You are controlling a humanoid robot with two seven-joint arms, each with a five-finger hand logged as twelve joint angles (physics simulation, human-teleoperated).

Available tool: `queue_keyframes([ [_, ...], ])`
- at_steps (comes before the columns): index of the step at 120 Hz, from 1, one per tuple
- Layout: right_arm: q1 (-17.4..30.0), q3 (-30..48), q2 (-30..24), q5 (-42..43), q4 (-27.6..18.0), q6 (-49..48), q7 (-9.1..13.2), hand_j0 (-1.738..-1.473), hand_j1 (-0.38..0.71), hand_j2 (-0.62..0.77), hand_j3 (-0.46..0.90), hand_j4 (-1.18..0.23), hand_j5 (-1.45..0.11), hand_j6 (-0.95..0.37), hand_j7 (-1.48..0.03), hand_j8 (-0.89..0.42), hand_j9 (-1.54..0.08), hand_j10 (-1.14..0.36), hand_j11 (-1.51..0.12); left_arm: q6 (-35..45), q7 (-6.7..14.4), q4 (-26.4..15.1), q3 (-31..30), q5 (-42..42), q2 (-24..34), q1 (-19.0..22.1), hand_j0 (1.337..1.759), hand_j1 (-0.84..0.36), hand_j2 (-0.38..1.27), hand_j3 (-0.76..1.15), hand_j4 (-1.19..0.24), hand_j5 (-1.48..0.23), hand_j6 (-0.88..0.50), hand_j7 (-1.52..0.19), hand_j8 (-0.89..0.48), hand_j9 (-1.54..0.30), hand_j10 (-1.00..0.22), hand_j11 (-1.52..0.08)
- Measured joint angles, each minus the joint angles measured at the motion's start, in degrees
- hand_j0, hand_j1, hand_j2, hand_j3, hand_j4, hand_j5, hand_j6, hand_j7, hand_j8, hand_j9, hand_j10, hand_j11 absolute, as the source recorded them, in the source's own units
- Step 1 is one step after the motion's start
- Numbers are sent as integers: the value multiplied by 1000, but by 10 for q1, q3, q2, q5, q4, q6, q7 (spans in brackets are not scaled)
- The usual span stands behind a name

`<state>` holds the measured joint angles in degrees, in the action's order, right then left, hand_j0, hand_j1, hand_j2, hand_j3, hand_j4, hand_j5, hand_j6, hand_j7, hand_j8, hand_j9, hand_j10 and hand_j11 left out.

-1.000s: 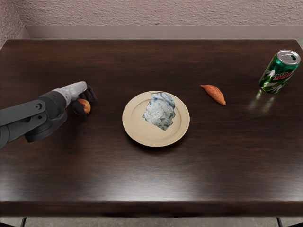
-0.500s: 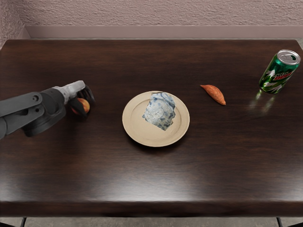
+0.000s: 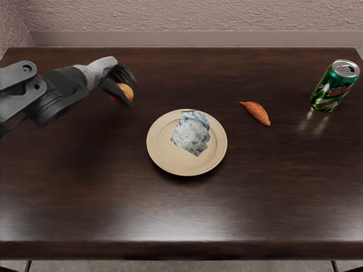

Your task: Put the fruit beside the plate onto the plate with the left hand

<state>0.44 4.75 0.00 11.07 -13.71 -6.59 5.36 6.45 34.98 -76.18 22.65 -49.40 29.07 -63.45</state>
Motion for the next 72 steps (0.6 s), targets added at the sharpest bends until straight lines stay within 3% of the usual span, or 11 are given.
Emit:
queue_keyframes([
  [28,0,0,0,0,0,0,0,-1658,-327,-4,0,-18,-24,-18,-24,-18,-24,-18,-24,-15,0,-3,4,15,-69,4,1655,-325,655,0,-736,-990,-603,-973,-465,-974,-542,-987],
  [47,0,0,0,0,0,0,0,-1658,-327,-4,0,-18,-24,-18,-24,-18,-24,-18,-24,-32,0,-3,-7,17,-112,9,1655,-309,629,0,-743,-1018,-613,-999,-473,-998,-544,-998],
  [59,0,0,0,0,0,0,0,-1658,-327,-4,0,-18,-24,-18,-24,-18,-24,-18,-24,-35,1,-3,-22,17,-129,10,1656,-360,778,0,-754,-1028,-620,-1012,-462,-1009,-547,-1006],
  [72,0,0,0,0,0,0,0,-1658,-327,-4,0,-18,-24,-18,-24,-18,-24,-18,-24,-35,1,-3,-34,16,-129,5,1656,-323,707,0,-737,-1002,-632,-989,-486,-988,-542,-983],
])
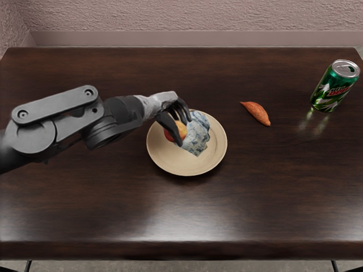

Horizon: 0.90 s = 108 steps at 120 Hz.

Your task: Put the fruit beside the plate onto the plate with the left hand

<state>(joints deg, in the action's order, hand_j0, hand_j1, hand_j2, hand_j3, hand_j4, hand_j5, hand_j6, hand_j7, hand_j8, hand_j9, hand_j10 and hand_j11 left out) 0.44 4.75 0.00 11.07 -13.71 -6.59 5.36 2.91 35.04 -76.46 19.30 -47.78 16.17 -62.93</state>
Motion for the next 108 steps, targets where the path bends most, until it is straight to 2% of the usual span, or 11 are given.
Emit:
queue_keyframes([
  [20,0,0,0,0,0,0,0,-1658,-327,-4,0,-18,-24,-18,-24,-18,-24,-18,-24,-28,0,0,-3,-2,1,-17,1657,-4,328,0,-372,-503,-330,-497,-261,-497,-286,-494],
  [30,0,0,0,0,0,0,0,-1658,-327,-4,0,-18,-24,-18,-24,-18,-24,-18,-24,-38,0,-4,5,1,12,-18,1657,108,220,0,-253,-341,-225,-337,-179,-337,-196,-335],
  [39,0,0,0,0,0,0,0,-1658,-327,-4,0,-18,-24,-18,-24,-18,-24,-18,-24,-90,0,-20,35,36,58,-7,1658,177,153,0,-180,-243,-161,-240,-129,-240,-141,-239],
  [52,0,0,0,0,0,0,0,-1658,-327,-4,0,-18,-24,-18,-24,-18,-24,-18,-24,-190,0,-31,83,101,98,-5,1658,240,92,0,-114,-152,-102,-150,-84,-150,-90,-149],
  [61,0,0,0,0,0,0,0,-1658,-327,-4,0,-18,-24,-18,-24,-18,-24,-18,-24,-278,0,-34,126,159,157,4,1658,267,65,0,-85,-112,-77,-111,-64,-111,-68,-110],
  [69,0,0,0,0,0,0,0,-1658,-327,-4,0,-18,-24,-18,-24,-18,-24,-18,-24,-326,0,-33,159,224,206,14,1658,284,48,0,-66,-87,-61,-86,-52,-86,-54,-86],
  [75,0,0,0,0,0,0,0,-1658,-327,-4,0,-18,-24,-18,-24,-18,-24,-18,-24,-346,0,-31,176,284,252,25,1658,294,38,0,-56,-73,-52,-72,-44,-72,-46,-72],
  [88,0,0,0,0,1,0,0,-1658,-327,-4,0,-18,-24,-18,-24,-18,-24,-18,-24,-368,0,-22,193,390,304,51,1658,310,24,0,-39,-50,-36,-50,-32,-50,-33,-50],
  [101,0,0,0,0,1,0,0,-1658,-327,-4,0,-18,-24,-18,-24,-18,-24,-18,-24,-375,0,-15,198,476,377,93,1658,323,15,0,-26,-34,-25,-33,-22,-33,-23,-33],
  [108,0,0,0,0,1,0,0,-1658,-327,-4,0,-18,-24,-18,-24,-18,-24,-18,-24,-377,0,-8,199,518,397,117,1658,328,11,0,-20,-27,-19,-26,-17,-26,-18,-26],
])
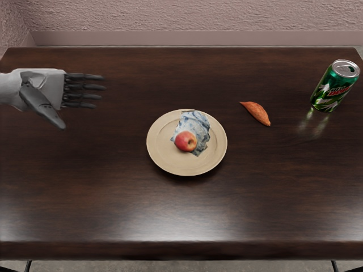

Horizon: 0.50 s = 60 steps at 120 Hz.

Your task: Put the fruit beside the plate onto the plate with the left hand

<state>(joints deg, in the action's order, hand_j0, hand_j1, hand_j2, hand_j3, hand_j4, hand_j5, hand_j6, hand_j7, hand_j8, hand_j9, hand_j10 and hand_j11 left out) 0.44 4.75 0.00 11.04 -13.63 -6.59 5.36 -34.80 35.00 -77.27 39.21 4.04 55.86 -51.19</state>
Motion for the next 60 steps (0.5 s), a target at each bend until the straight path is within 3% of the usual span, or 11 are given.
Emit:
queue_keyframes([
  [41,0,0,0,0,0,0,0,-1658,-327,-4,0,-18,-24,-18,-24,-18,-24,-18,-24,-3,0,95,1,60,28,19,1658,342,2,0,-5,-8,-4,-8,-4,-8,-5,-8],
  [60,0,0,0,0,0,0,0,-1658,-327,-4,0,-18,-24,-18,-24,-18,-24,-18,-24,-3,0,113,1,61,26,19,1658,344,1,0,-3,-6,-2,-6,-2,-6,-3,-6],
])
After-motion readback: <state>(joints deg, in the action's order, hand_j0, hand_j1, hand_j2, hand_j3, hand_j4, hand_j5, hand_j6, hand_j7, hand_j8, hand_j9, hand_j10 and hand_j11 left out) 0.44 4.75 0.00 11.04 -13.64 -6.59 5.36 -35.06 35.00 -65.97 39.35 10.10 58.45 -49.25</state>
